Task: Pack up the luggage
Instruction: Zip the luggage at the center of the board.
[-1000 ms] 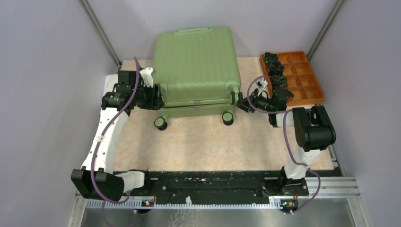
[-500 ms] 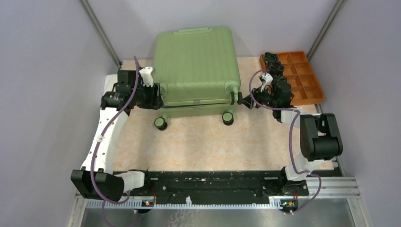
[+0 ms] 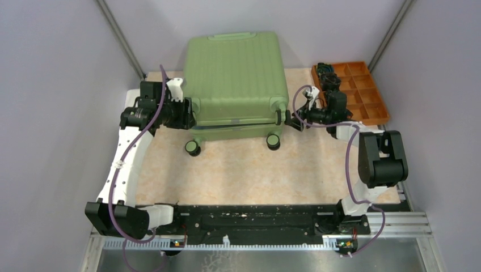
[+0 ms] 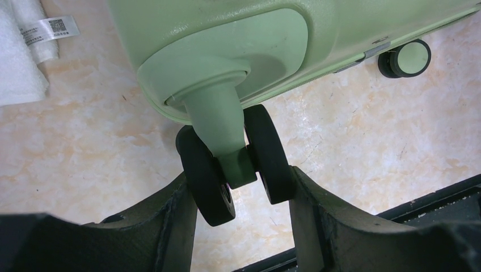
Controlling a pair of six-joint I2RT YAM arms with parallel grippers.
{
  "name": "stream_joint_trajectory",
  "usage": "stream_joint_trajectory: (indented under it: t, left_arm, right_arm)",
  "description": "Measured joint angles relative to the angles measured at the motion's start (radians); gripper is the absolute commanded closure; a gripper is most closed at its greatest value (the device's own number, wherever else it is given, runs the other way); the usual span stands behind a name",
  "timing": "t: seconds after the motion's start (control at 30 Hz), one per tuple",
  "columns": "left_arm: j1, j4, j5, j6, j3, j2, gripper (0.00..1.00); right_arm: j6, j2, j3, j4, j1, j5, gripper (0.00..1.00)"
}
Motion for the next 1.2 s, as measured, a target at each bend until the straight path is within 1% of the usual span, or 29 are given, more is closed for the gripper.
stream_joint_trajectory:
  t: [0.17,0.37,0.53,0.7,0.83,0.87,0.97,1.13,1.2]
  left_arm:
    - [0.000,-0.003,0.000,0.000,0.000,0.003,1.00]
    - [0.000,-0.003,0.000,0.000,0.000,0.003,1.00]
    - [0.000,-0.003,0.000,0.002,0.000,0.003,1.00]
    - [0.000,-0.003,0.000,0.003,0.000,0.003,1.00]
    - [0.000,-0.006,0.000,0.003,0.002,0.003,1.00]
    - [0.000,-0.007,0.000,0.003,0.003,0.003,1.00]
    - [0.000,-0.010,0.000,0.004,0.008,0.005,1.00]
    - [0.000,-0.013,-0.002,0.008,0.014,0.010,1.00]
    - [0.000,-0.013,-0.002,0.010,0.015,0.010,1.00]
  right_arm:
    - [-0.039,0.002,0.008,-0.070,0.000,-0.070,0.41]
    - [-0.050,0.008,0.014,-0.118,0.001,-0.118,0.41]
    - [-0.042,0.037,0.038,-0.111,0.001,-0.134,0.44]
    - [-0.021,0.072,0.062,-0.088,0.008,-0.145,0.51]
    - [-0.018,0.101,0.096,-0.097,0.009,-0.174,0.53]
    - [-0.015,0.106,0.100,-0.098,0.008,-0.183,0.56]
    - [0.002,0.115,0.101,-0.091,0.008,-0.209,0.69]
    - [0.006,0.115,0.102,-0.099,0.010,-0.235,0.98]
    - [0.006,0.115,0.102,-0.099,0.012,-0.233,1.00]
